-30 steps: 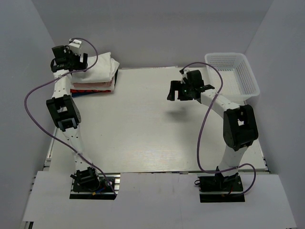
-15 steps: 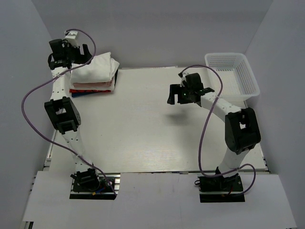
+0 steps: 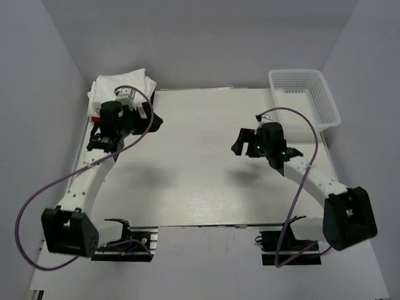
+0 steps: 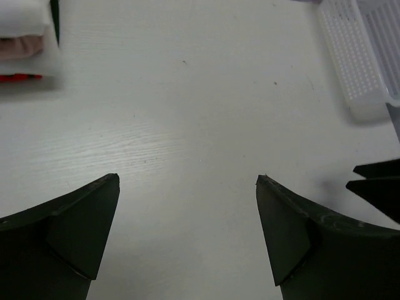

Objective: Fold and stack the t-shirts
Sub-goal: Put the neatly folded tshirt into the corner of the board with the left arm

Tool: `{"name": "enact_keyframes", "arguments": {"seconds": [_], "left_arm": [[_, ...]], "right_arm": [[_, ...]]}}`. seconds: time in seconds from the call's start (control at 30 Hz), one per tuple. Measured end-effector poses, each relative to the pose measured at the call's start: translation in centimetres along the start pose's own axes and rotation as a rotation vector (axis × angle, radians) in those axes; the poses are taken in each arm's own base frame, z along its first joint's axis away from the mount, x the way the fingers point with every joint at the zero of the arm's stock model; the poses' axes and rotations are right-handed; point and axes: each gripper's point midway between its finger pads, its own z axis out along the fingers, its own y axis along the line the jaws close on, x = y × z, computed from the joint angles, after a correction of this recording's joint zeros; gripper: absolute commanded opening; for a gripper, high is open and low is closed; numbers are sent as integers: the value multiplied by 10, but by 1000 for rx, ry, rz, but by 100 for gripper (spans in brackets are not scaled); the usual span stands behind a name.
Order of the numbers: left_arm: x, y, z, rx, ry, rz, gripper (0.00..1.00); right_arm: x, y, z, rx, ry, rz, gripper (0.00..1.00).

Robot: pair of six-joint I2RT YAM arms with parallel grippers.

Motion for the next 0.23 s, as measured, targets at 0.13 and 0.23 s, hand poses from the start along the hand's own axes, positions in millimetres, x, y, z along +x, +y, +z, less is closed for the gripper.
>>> {"name": "enact_keyframes", "arguments": {"seconds": [0.13, 0.23], "left_arm": [[14, 9, -27, -121, -34, -76, 100], [27, 19, -29, -177, -13, -126, 100]], "right_arm": [[26, -15, -23, 33, -60, 43, 91], [44, -26, -39, 48, -112, 52, 91]]}}
